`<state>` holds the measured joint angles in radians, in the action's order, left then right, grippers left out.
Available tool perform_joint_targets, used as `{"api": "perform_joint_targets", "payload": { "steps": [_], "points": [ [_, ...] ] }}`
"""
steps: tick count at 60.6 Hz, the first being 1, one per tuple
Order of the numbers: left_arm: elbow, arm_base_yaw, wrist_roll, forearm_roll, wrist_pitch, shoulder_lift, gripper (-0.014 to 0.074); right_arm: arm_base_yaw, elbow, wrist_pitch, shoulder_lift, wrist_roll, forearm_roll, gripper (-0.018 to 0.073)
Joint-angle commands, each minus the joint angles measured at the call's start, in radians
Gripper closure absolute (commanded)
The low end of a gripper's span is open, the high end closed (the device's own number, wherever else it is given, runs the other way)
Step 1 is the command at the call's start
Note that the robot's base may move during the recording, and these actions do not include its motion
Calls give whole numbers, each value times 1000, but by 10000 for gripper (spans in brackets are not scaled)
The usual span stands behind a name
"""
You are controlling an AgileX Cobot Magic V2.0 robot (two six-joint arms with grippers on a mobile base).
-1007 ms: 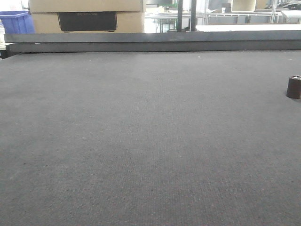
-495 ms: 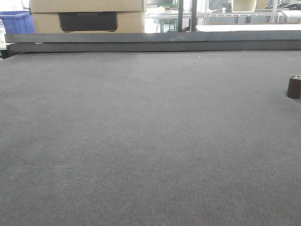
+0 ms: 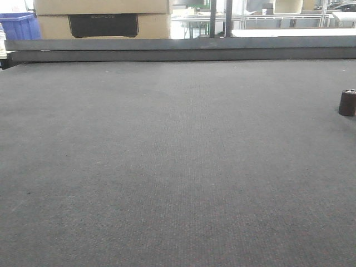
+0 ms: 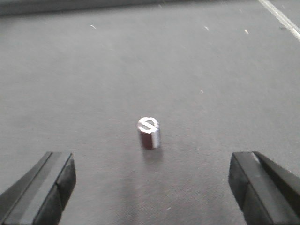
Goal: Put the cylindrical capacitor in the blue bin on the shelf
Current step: 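Close right gripper around the maroon capacitor and lift it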
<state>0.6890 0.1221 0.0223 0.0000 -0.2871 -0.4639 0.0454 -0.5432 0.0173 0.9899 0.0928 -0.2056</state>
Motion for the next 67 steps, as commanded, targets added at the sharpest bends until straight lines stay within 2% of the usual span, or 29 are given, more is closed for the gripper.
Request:
{"api": "perform_joint_targets", "payload": {
  "steps": [1, 7, 11, 27, 30, 41, 57, 67],
  "points": [
    [8, 6, -8, 0, 13, -1, -13, 1, 67, -256, 67, 1, 34, -10],
    [8, 6, -8, 0, 13, -1, -13, 1, 103, -449, 161, 1, 92, -10],
    [8, 6, -8, 0, 13, -1, -13, 1, 103, -527, 234, 1, 115, -10],
    [8, 6, -8, 0, 13, -1, -13, 1, 101, -961, 548, 1, 157, -10],
    [8, 6, -8, 0, 13, -1, -13, 1, 95, -1007, 601, 1, 154, -10],
    [8, 4, -8, 0, 13, -1, -13, 1, 15, -1055, 770, 1, 151, -10],
    [8, 4, -8, 0, 13, -1, -13, 1, -156, -1030, 934, 1, 151, -10],
    [8, 4, -8, 0, 13, -1, -13, 1, -203, -1011, 995, 1, 151, -10]
  ]
}}
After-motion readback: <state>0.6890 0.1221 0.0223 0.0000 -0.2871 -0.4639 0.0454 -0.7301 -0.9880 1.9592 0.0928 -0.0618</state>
